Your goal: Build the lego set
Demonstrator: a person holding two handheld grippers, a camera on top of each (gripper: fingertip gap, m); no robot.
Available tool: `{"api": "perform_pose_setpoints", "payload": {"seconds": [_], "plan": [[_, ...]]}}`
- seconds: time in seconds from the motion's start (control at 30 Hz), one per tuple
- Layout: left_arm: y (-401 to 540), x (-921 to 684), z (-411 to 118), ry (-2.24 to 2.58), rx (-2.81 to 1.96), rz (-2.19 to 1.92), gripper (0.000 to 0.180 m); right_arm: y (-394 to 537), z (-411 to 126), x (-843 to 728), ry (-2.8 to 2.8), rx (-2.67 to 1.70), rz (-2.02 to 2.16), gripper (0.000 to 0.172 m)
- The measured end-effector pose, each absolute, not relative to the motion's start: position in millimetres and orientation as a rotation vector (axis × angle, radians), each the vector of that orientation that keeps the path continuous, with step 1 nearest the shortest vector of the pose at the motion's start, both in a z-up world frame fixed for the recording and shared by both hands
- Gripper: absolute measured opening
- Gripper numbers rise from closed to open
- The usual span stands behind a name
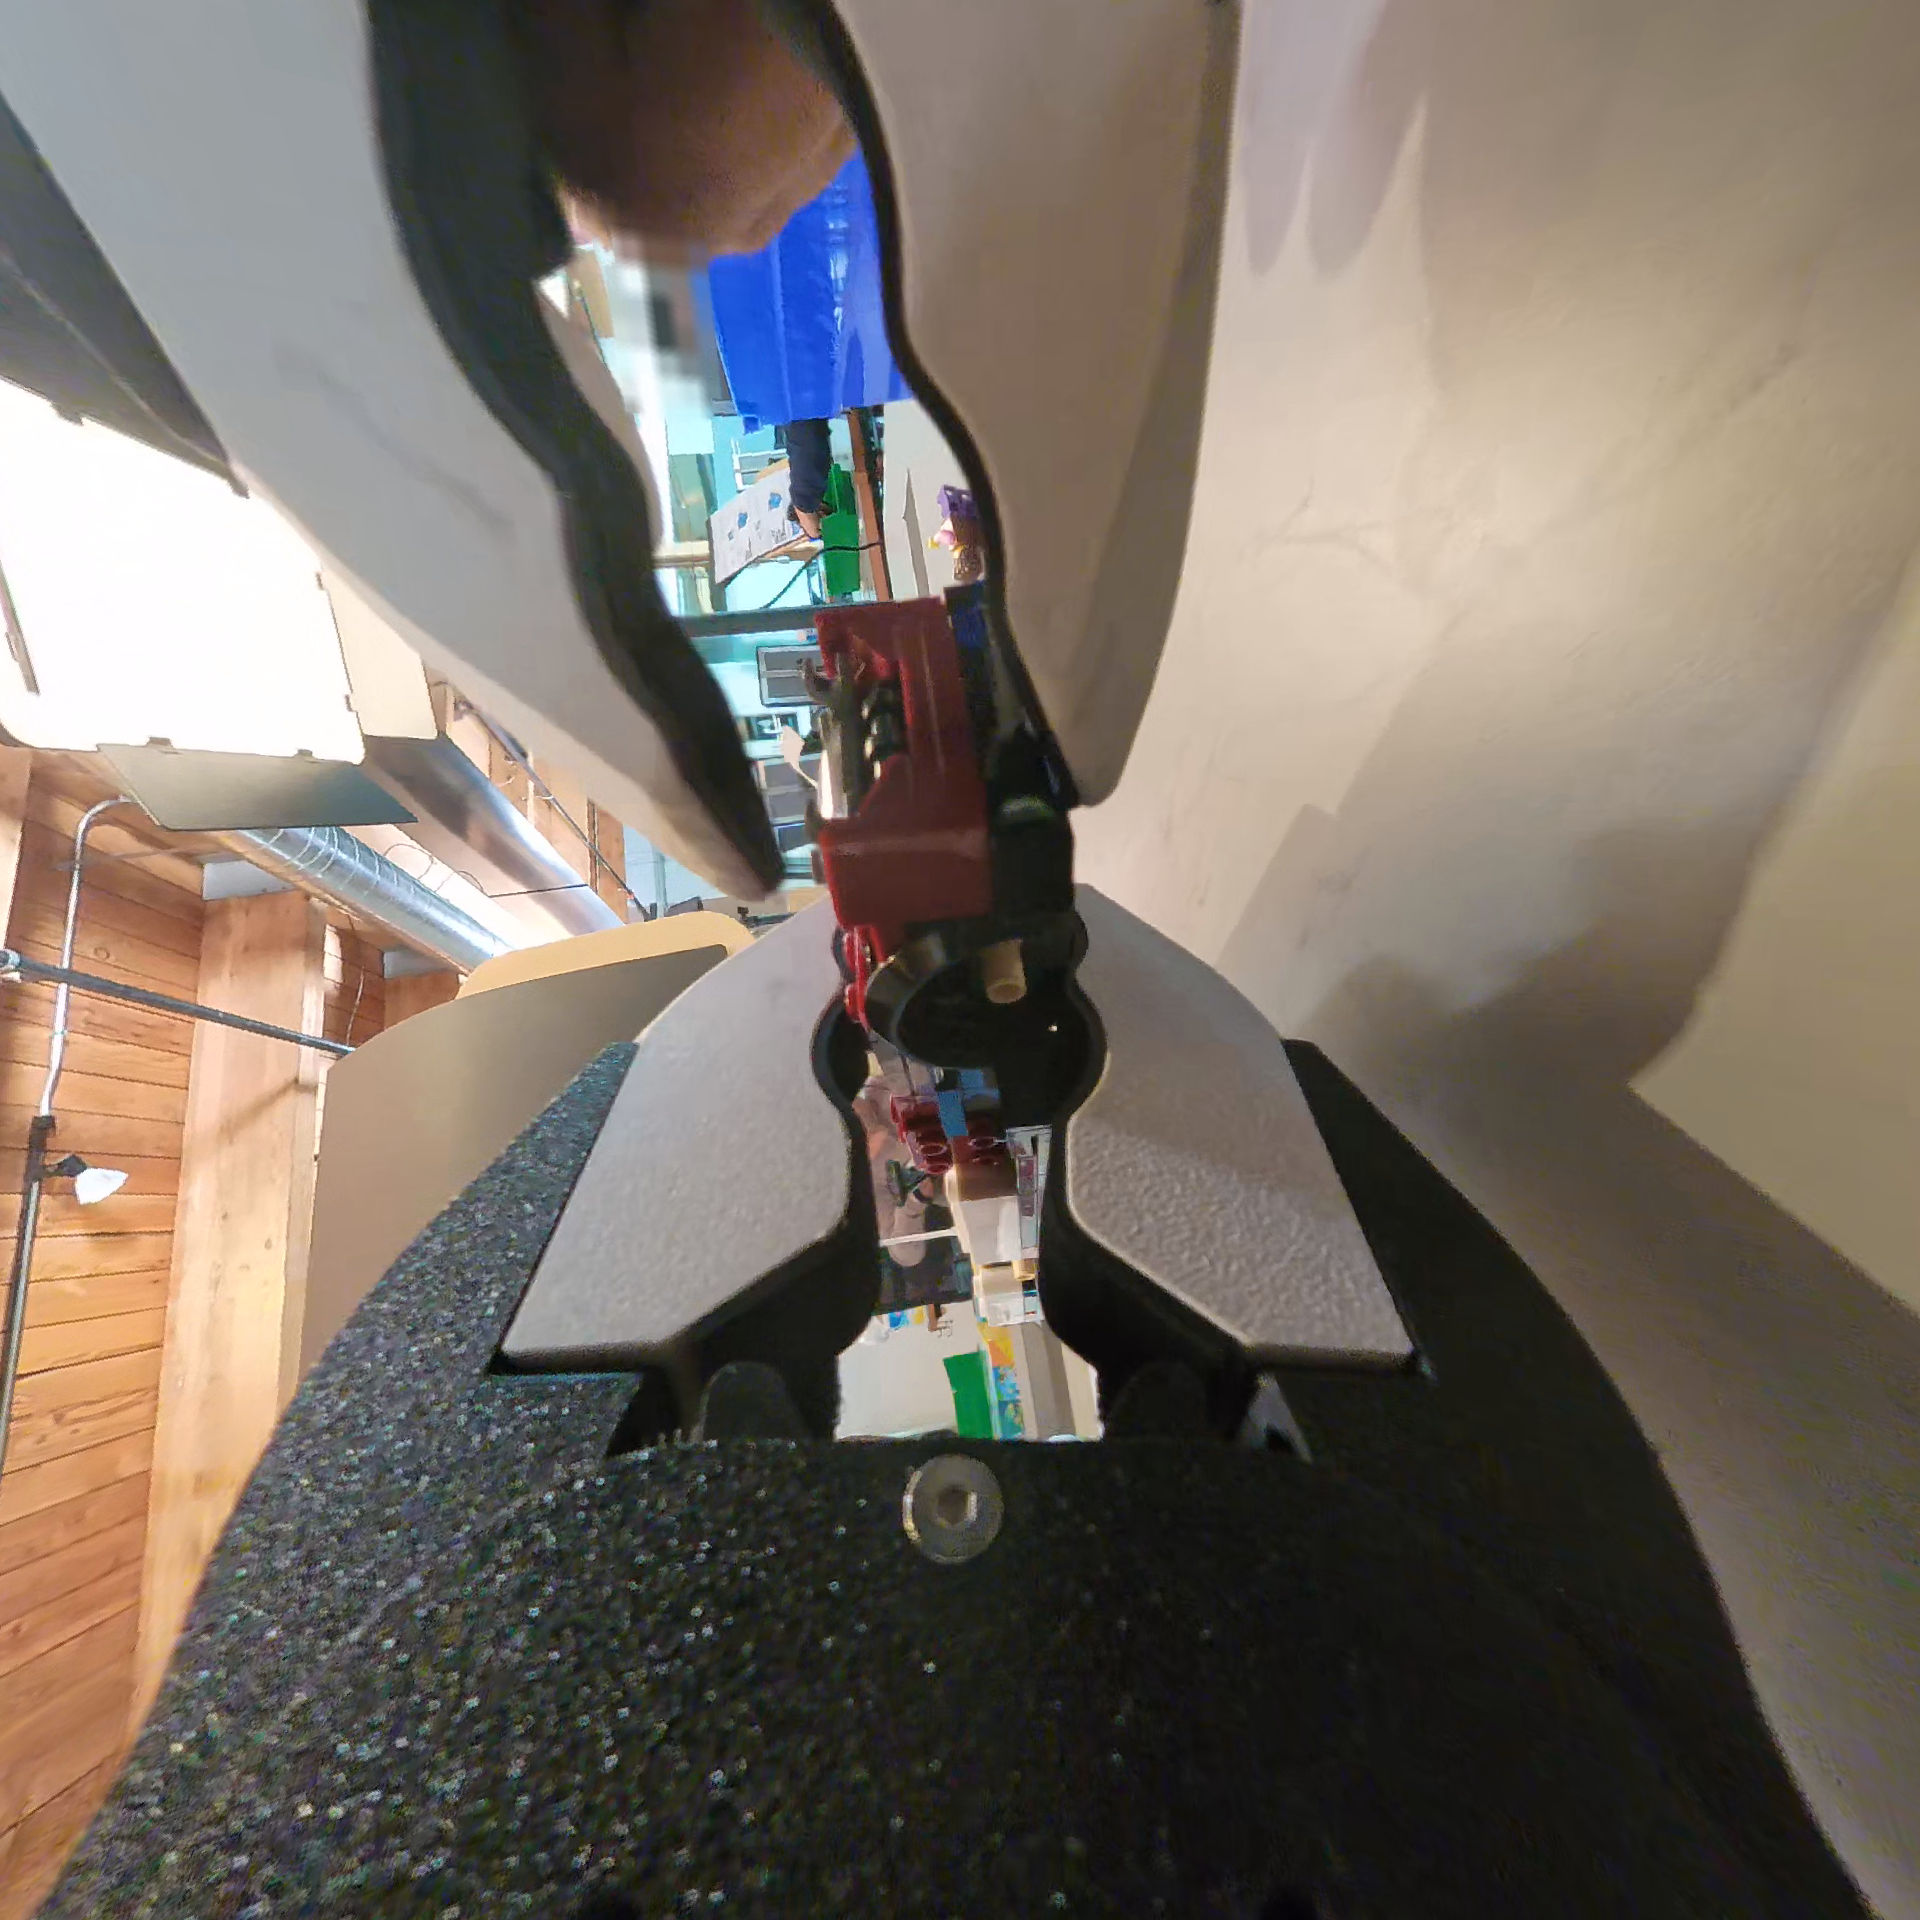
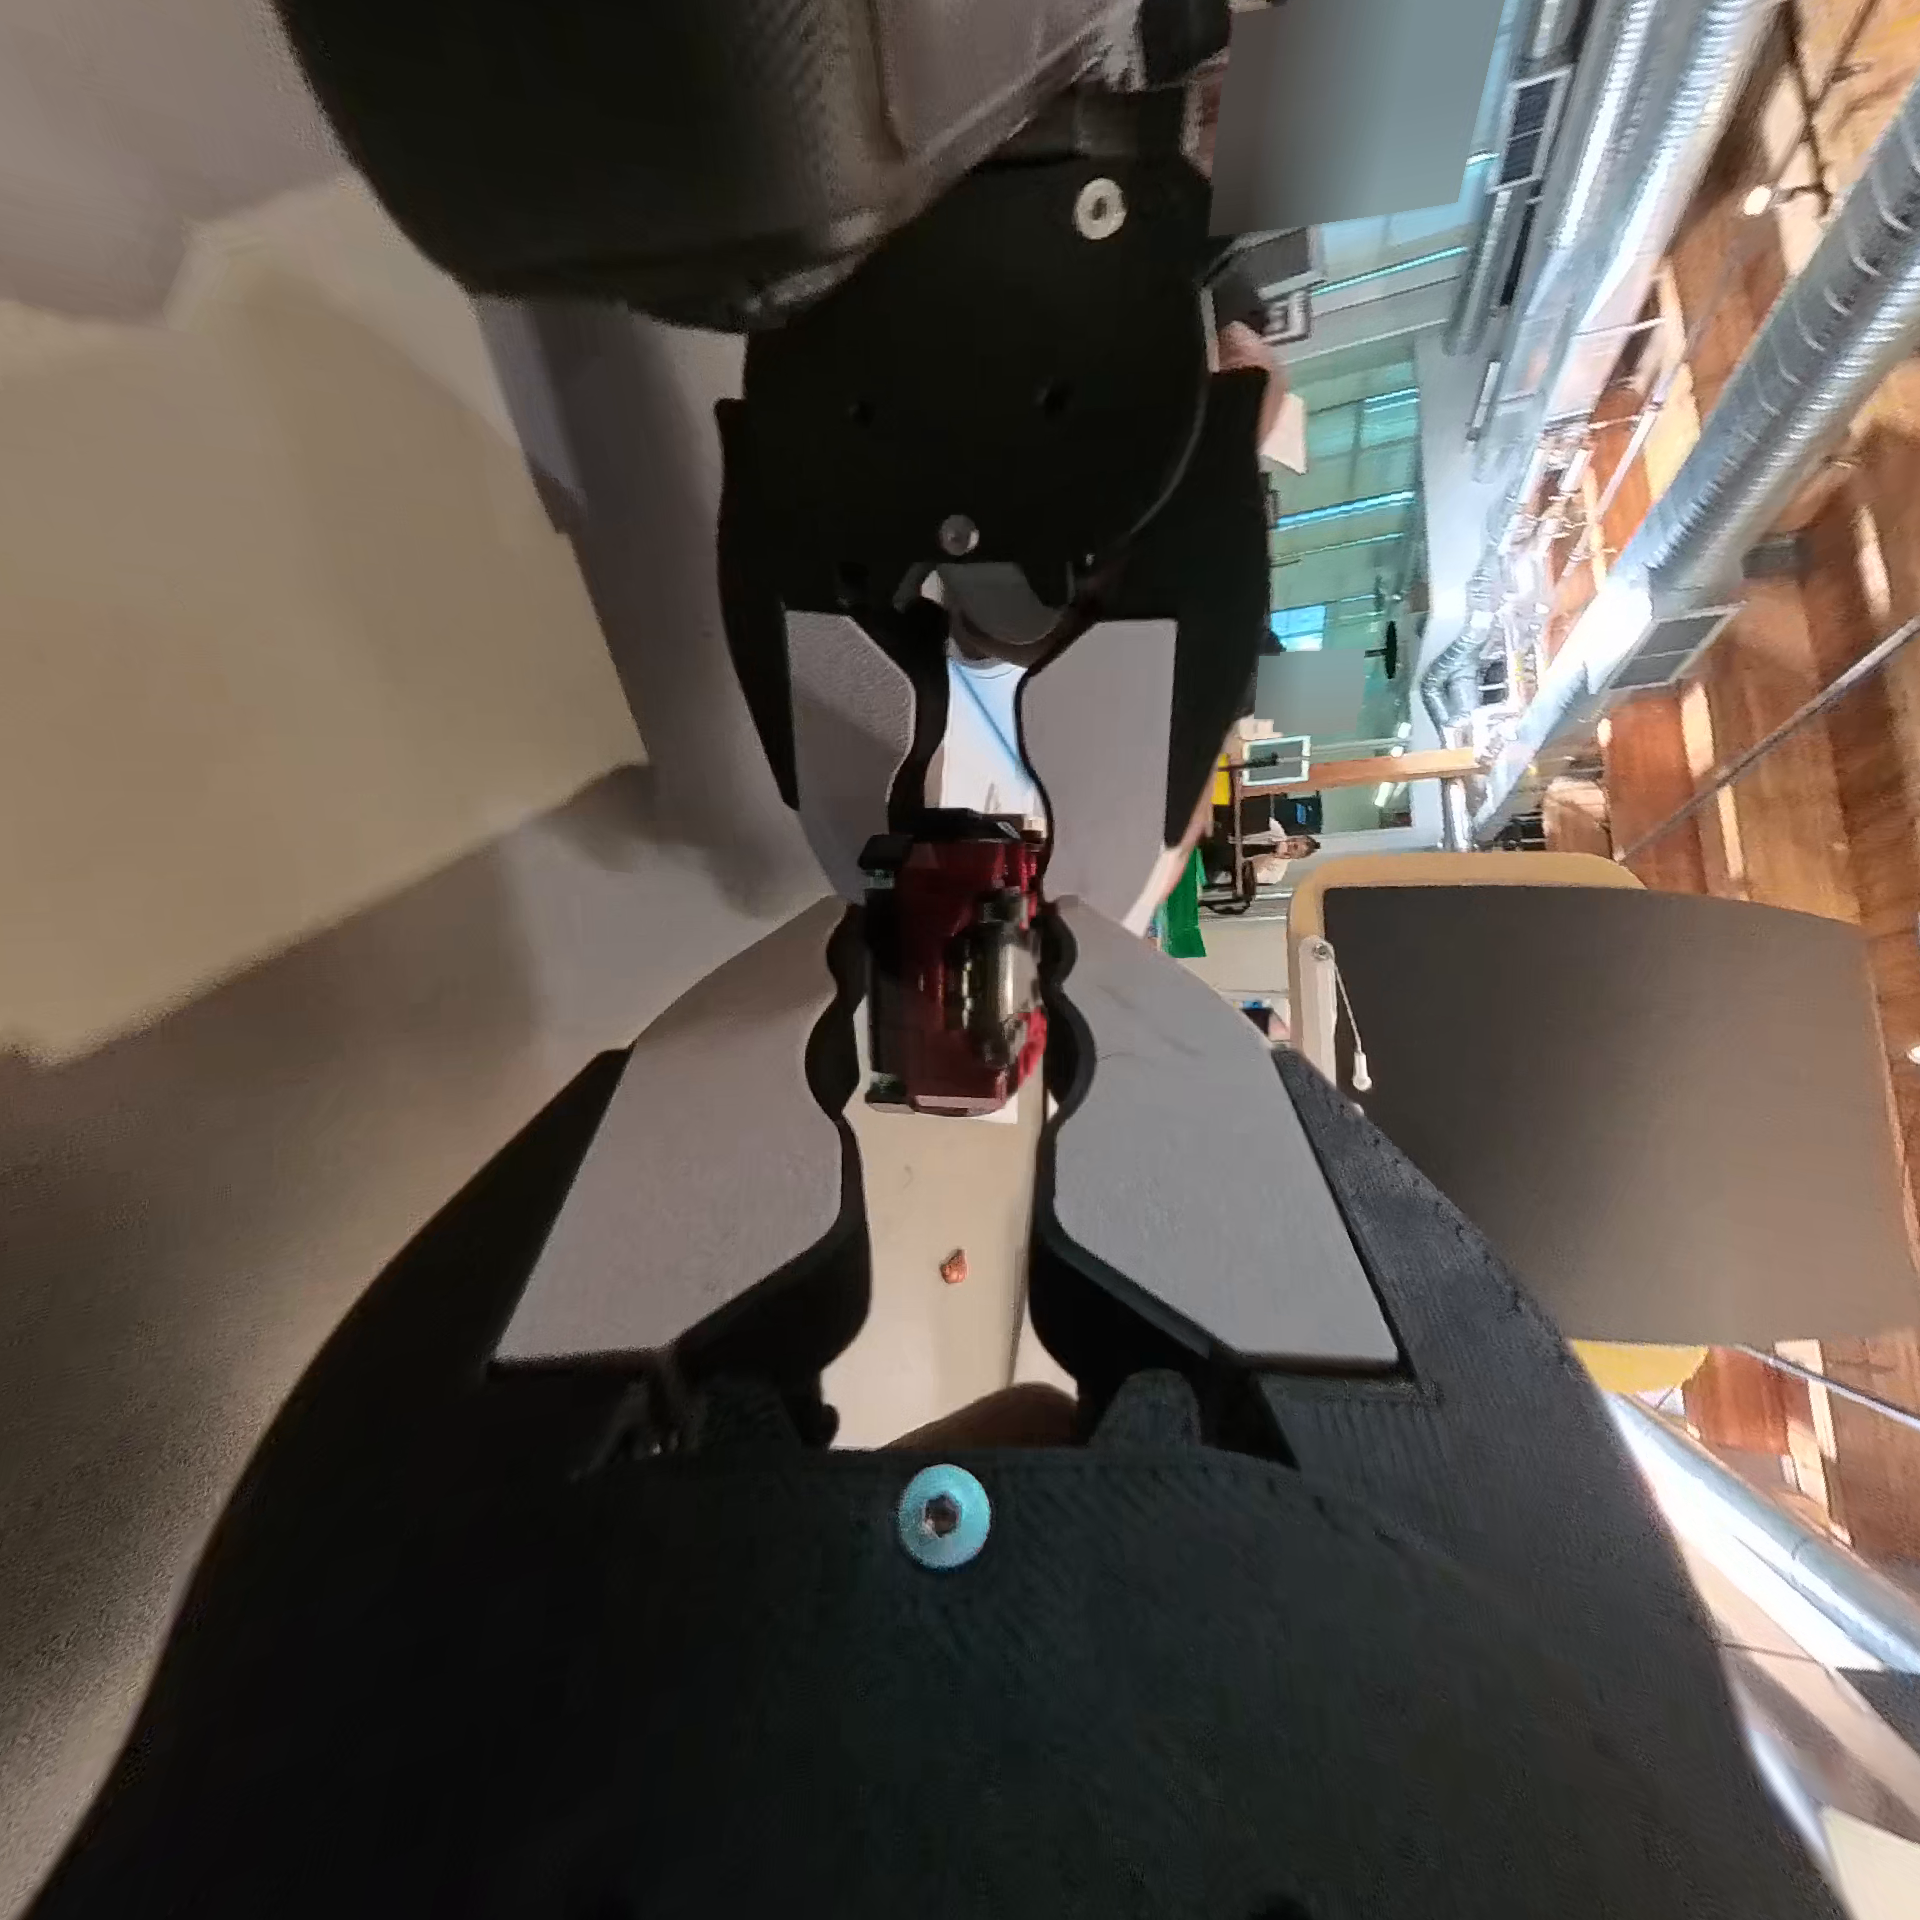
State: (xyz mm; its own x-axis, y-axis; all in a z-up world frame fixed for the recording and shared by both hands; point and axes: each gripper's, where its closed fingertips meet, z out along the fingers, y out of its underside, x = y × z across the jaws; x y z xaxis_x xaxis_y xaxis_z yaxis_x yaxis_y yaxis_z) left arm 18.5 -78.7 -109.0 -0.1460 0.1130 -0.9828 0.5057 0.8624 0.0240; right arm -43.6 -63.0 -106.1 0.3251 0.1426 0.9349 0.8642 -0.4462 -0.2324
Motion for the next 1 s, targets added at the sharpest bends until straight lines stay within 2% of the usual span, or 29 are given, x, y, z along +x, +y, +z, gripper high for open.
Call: {"api": "perform_pose_setpoints", "payload": {"seconds": [0.07,0.27,0.6,1.0], "plan": [[-78,20,-111,1.699,0.486,-0.344,0.033,-66,-102,-45,-0.837,-1.788,-1.162,0.038],[-71,26,-117,1.708,0.480,-0.306,0.033,-81,-103,-51,-0.729,-1.727,-1.126,0.038],[-67,19,-119,1.693,0.517,-0.305,0.033,-88,-140,-41,-0.671,-1.893,-0.931,0.031],[-63,8,-127,1.723,0.513,-0.335,0.033,-91,-146,-32,-0.609,-1.937,-0.905,0.021]]}}
